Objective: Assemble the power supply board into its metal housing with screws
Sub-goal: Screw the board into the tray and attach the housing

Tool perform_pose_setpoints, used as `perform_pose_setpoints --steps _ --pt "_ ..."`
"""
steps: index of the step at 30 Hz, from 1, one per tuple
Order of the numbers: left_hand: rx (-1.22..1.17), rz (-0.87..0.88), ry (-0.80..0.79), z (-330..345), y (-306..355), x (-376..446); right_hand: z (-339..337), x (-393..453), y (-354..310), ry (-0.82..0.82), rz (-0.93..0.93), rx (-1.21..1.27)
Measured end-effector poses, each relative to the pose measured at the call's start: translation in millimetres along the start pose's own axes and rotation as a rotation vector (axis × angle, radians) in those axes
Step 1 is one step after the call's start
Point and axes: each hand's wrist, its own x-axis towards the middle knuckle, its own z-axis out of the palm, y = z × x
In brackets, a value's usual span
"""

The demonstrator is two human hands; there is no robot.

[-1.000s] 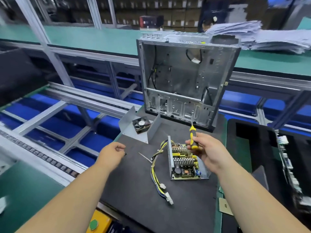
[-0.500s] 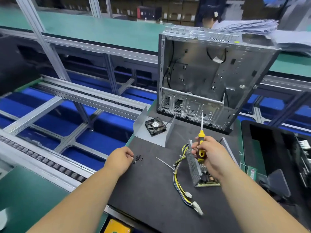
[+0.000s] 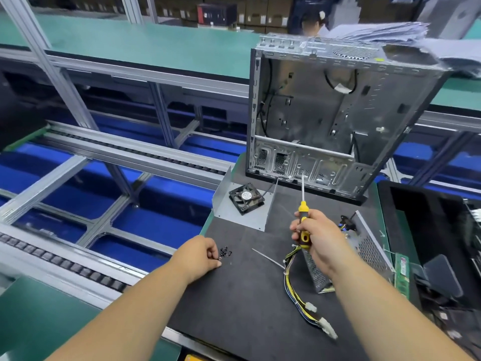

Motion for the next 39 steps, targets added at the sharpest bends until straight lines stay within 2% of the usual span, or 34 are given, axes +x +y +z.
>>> perform_pose_setpoints --steps 5,8,15,23,27,39 --pt "0.022 0.009 0.014 1.3 2.2 -0.8 -0.4 -3.0 -3.2 -0.011 -0.008 -0.020" --pt "-0.046 -0.013 0.030 1.6 3.8 -2.0 -4.6 -6.7 -4.9 -0.005 -0.006 -0.005" --pt "-0.531 -0.060 0.102 -19.6 46.8 -1.8 -24.6 -19.3 -15.4 0.008 -0.029 -0.148" --pt "-1.056 0.008 0.028 -12.7 146.2 6.6 -68.1 -42.1 -31.3 -0.077 -0.177 -0.185" --pt "-1.231 0.019 -0.034 -1.5 182.8 10.7 -98.0 -53.4 -41.8 -0.034 -0.245 -0.165" --pt "-1.118 0.092 -0.154 33.7 257.3 -0.6 -177.4 -74.1 -57.8 0.065 -0.308 -0.191"
